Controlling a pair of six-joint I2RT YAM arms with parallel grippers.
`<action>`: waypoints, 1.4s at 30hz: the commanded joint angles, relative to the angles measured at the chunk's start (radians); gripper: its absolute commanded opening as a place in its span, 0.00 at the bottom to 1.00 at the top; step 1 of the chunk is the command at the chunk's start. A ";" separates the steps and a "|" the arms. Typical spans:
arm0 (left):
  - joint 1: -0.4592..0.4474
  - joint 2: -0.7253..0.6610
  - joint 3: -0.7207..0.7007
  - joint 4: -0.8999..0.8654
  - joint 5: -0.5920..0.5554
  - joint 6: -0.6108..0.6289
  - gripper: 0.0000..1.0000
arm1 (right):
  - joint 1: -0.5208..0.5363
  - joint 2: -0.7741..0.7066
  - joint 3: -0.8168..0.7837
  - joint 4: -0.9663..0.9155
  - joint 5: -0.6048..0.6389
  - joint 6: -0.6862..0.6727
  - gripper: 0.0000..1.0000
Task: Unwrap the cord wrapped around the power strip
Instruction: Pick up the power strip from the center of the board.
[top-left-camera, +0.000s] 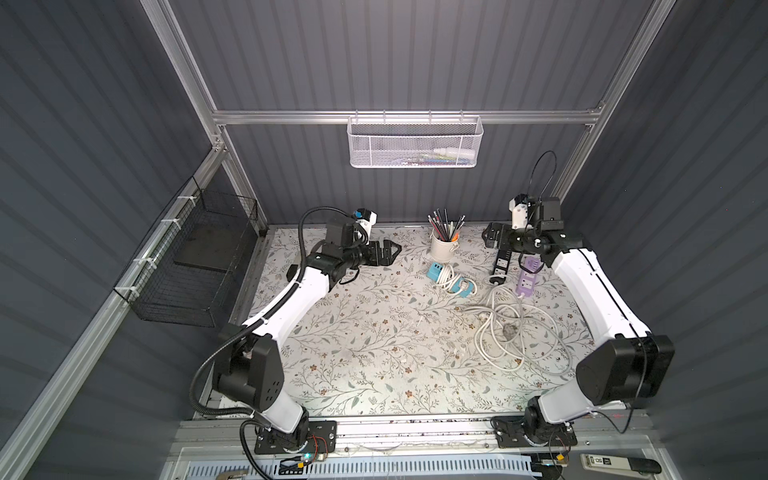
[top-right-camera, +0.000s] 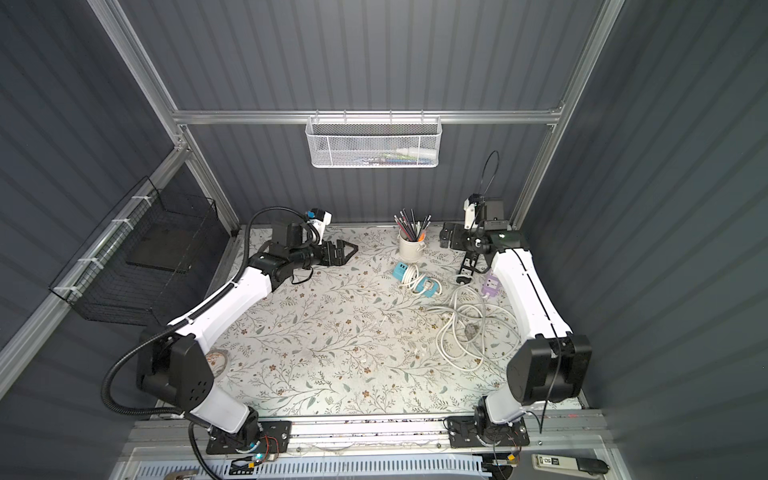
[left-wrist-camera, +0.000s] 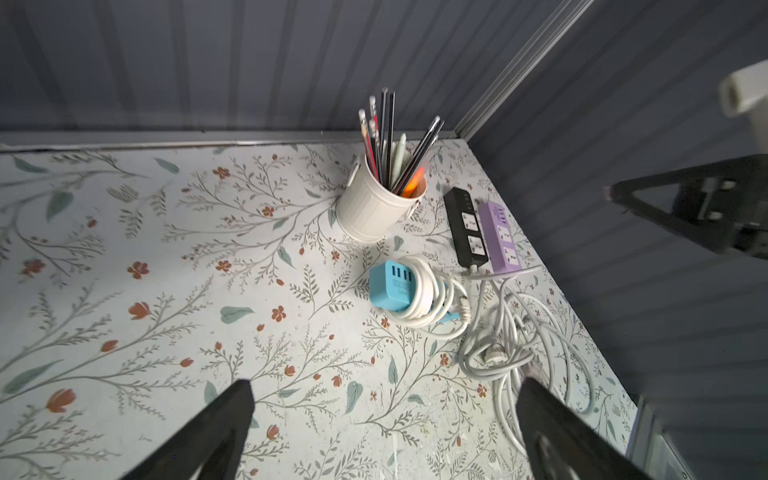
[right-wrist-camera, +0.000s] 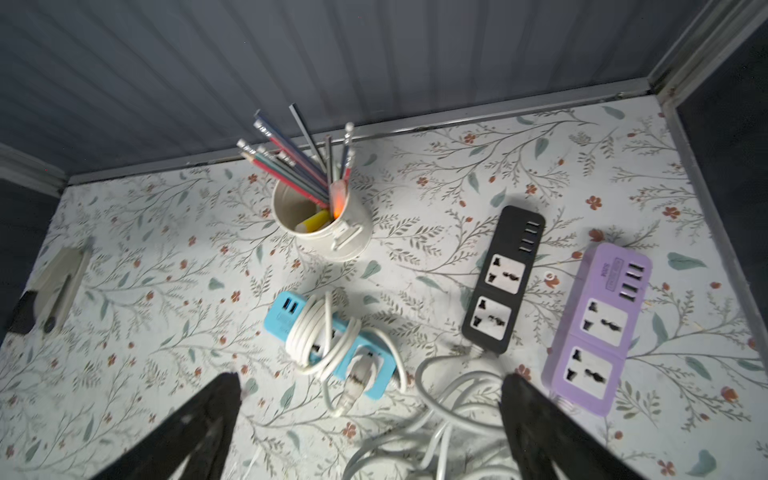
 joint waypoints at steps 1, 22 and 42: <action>-0.019 0.060 -0.004 0.068 0.063 -0.053 1.00 | 0.030 -0.075 -0.065 0.006 -0.010 -0.014 0.99; -0.105 0.564 0.184 0.413 0.183 -0.279 0.99 | 0.111 -0.324 -0.161 -0.039 -0.052 0.009 0.99; -0.145 0.752 0.313 0.543 0.260 -0.383 0.78 | 0.122 -0.323 -0.175 -0.035 -0.048 0.020 0.99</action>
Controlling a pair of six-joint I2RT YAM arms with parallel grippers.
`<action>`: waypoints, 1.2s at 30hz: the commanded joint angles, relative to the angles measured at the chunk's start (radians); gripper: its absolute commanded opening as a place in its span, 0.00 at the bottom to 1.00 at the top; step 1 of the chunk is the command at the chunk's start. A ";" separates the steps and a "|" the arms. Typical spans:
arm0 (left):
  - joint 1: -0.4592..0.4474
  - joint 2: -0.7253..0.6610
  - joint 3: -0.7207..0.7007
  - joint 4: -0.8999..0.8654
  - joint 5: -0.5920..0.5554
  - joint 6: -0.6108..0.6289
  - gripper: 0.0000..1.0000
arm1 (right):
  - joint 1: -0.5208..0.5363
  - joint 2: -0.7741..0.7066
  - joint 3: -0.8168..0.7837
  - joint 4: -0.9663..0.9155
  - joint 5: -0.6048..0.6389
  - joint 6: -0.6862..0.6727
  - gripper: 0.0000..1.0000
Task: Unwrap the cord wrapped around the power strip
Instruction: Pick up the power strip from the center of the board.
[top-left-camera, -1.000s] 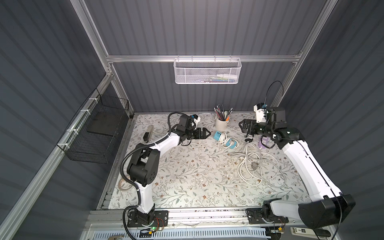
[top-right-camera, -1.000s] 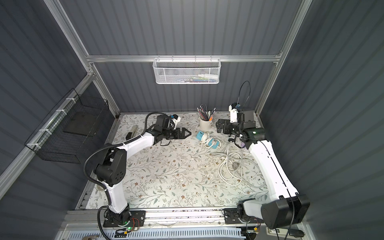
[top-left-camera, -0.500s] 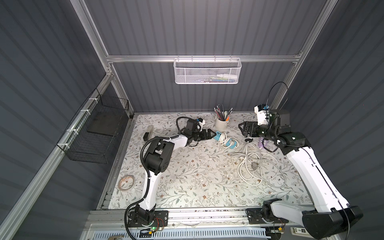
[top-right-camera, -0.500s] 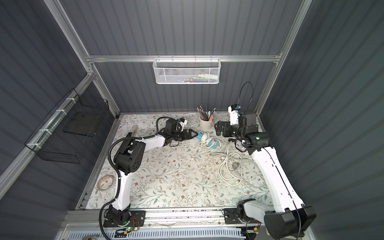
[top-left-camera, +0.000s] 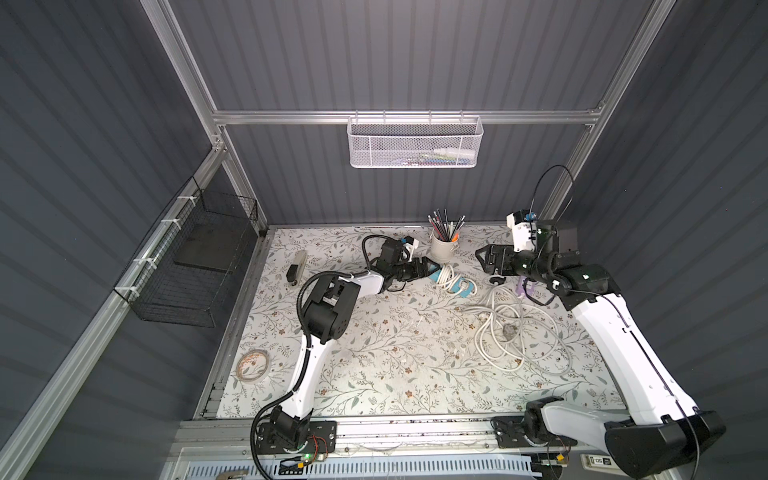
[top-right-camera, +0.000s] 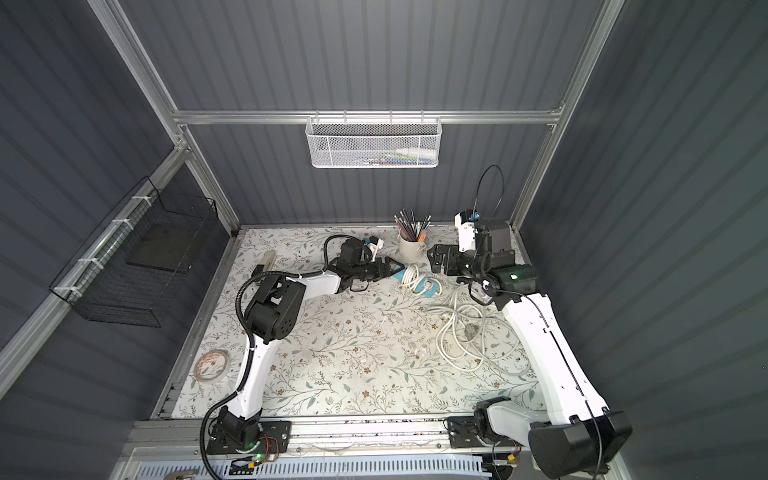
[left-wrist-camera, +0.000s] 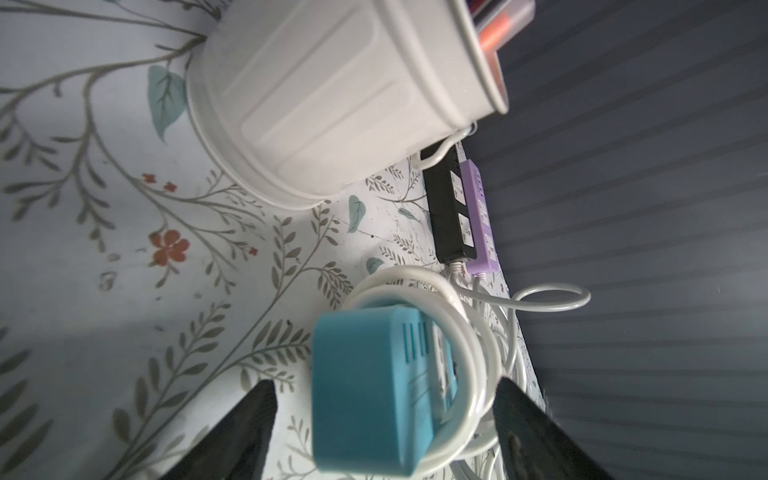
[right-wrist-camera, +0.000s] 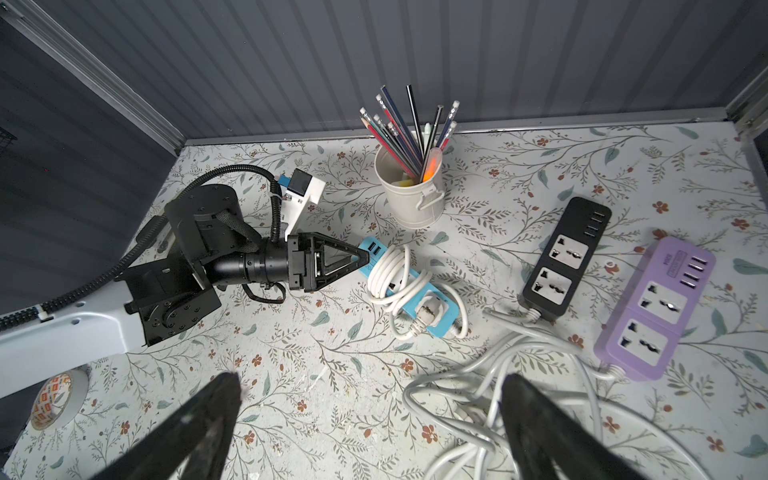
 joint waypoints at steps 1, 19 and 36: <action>-0.008 0.031 0.029 0.019 0.024 0.001 0.75 | 0.006 -0.013 -0.011 0.001 -0.002 0.010 0.99; -0.014 0.047 0.010 0.104 0.038 -0.053 0.50 | 0.005 -0.013 -0.032 0.018 -0.008 0.014 0.99; -0.038 0.062 0.027 0.042 0.066 -0.016 0.66 | 0.006 -0.021 -0.041 0.025 -0.011 0.016 0.99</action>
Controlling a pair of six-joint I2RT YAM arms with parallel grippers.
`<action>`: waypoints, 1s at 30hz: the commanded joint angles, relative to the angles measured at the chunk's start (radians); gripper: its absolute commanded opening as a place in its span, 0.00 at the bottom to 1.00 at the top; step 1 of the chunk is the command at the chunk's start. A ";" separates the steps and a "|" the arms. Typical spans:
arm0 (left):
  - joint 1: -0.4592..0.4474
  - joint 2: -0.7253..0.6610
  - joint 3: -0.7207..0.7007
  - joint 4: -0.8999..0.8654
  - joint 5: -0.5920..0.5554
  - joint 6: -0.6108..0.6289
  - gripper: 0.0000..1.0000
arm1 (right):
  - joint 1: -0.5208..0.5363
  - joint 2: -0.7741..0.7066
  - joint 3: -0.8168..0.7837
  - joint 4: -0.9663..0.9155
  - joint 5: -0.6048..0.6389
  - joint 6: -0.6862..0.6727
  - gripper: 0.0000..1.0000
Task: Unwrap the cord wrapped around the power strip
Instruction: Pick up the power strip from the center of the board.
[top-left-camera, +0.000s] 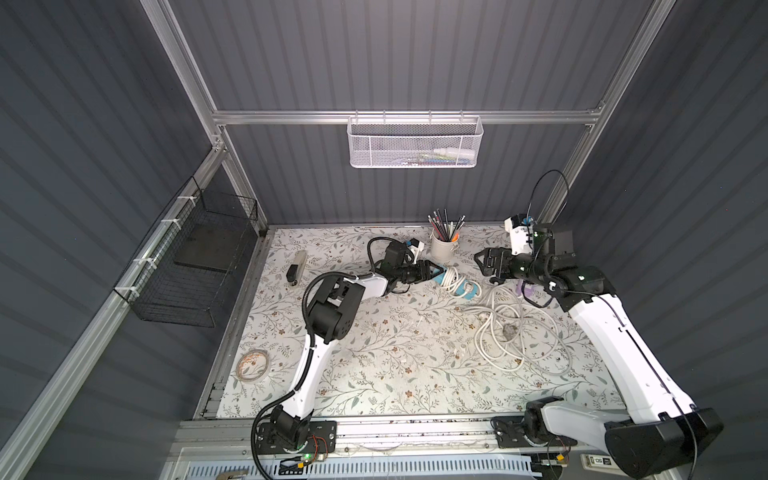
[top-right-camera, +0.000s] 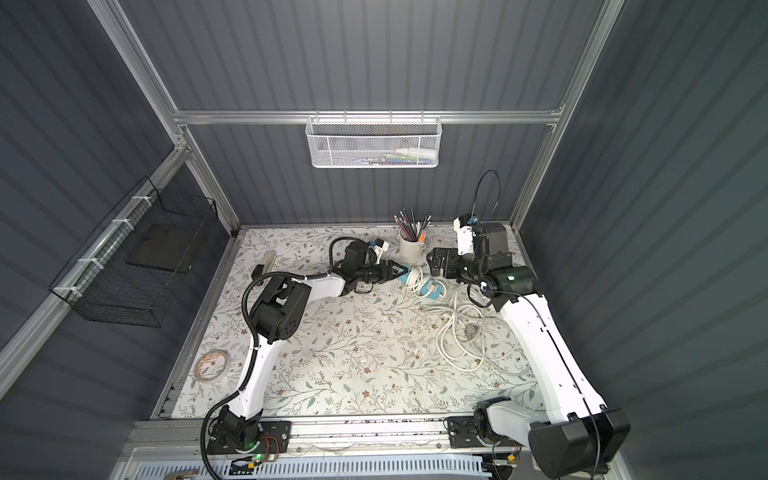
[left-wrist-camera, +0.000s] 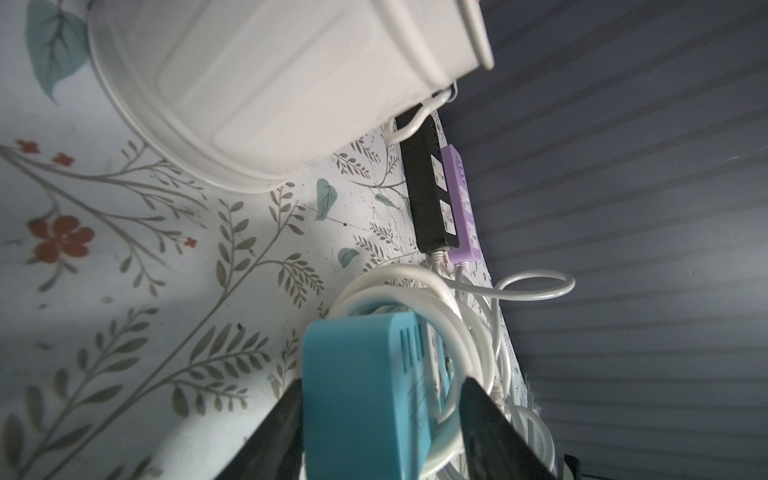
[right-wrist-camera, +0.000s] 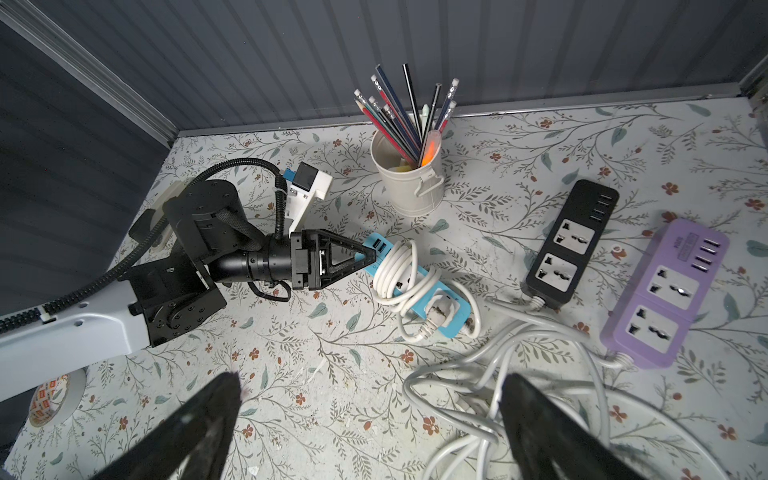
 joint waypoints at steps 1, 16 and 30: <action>-0.011 0.031 0.023 -0.014 0.022 0.016 0.70 | 0.006 -0.021 -0.009 0.016 -0.013 0.005 0.99; -0.040 0.057 0.050 0.009 0.038 -0.001 0.57 | 0.006 -0.026 -0.023 0.023 -0.012 0.007 0.99; -0.024 -0.056 -0.021 -0.031 0.013 0.050 0.00 | 0.006 -0.026 -0.028 0.032 -0.025 0.006 0.99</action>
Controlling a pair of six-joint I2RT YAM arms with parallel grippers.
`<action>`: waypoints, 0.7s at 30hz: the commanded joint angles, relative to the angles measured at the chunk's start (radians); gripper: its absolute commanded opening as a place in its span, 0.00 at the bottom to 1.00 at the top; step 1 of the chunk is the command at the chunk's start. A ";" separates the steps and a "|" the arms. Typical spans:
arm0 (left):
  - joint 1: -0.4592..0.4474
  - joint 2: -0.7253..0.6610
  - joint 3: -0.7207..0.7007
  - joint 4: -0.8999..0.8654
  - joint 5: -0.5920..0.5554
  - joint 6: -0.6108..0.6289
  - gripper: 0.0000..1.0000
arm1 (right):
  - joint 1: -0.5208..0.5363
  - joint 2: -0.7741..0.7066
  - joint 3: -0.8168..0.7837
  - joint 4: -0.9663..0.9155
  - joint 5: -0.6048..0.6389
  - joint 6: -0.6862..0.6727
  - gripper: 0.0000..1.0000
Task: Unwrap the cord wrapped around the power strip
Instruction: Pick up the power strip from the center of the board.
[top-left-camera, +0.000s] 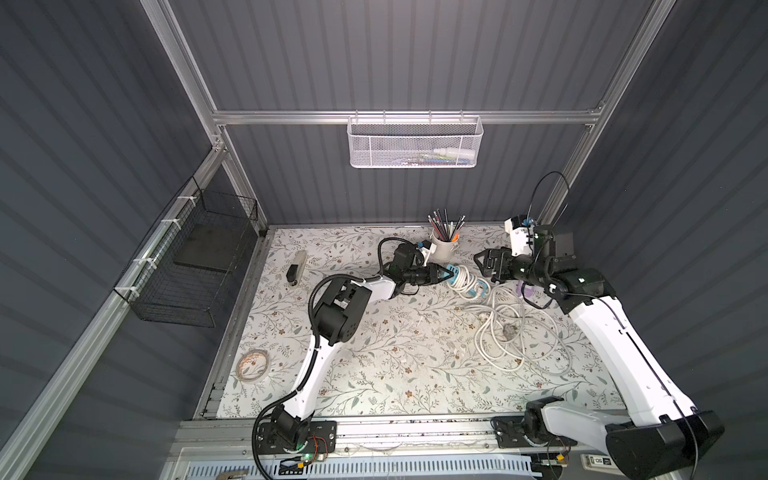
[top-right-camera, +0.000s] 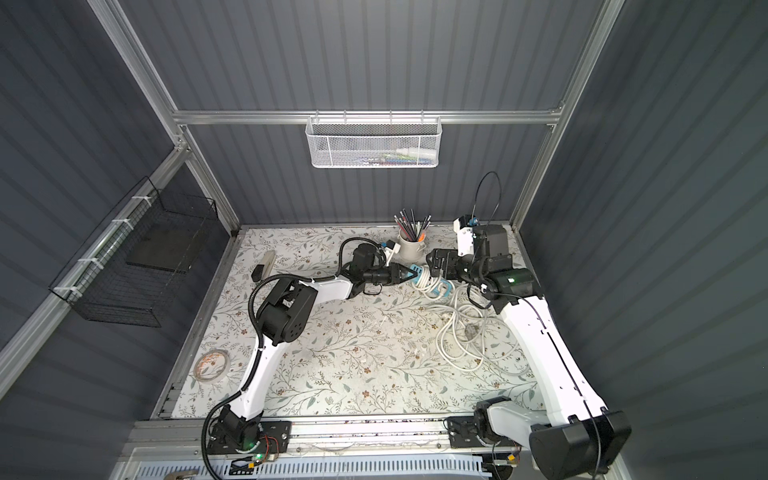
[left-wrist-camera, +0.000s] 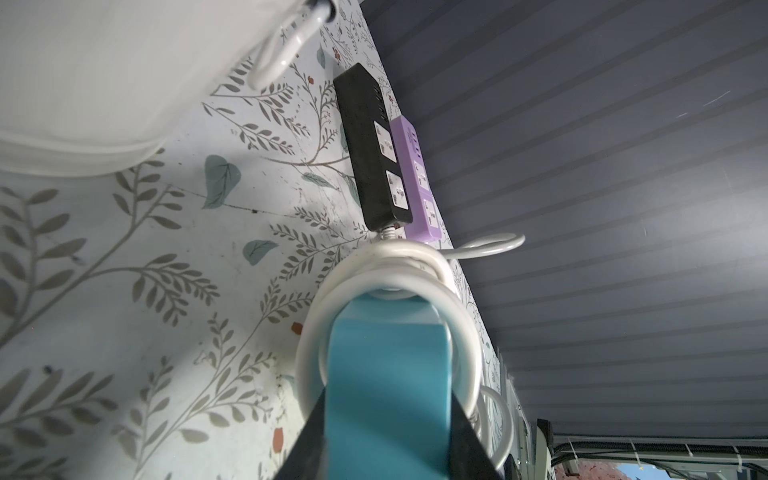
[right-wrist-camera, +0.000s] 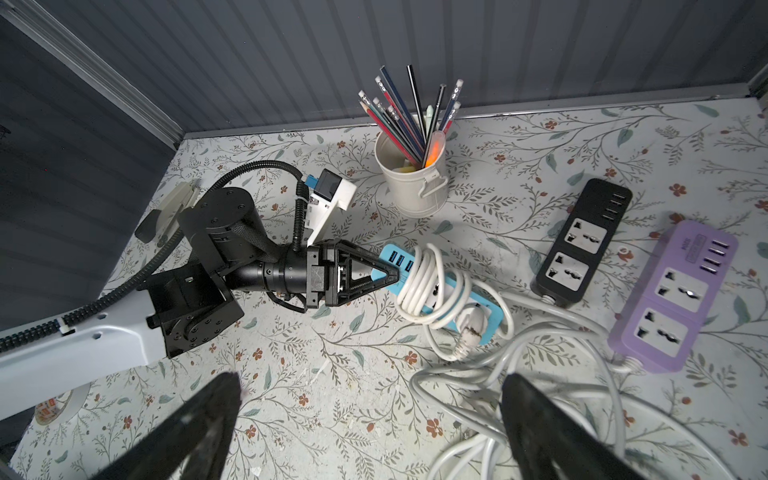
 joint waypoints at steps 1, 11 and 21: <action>0.023 -0.086 -0.054 -0.087 -0.040 0.078 0.00 | 0.006 -0.016 -0.007 0.015 -0.015 0.003 0.99; 0.070 -0.340 -0.121 -0.268 -0.131 0.237 0.00 | 0.006 0.010 -0.023 0.056 -0.042 0.011 0.99; 0.123 -0.518 -0.015 -0.458 -0.208 0.365 0.00 | 0.064 0.085 0.044 0.105 -0.065 0.026 0.99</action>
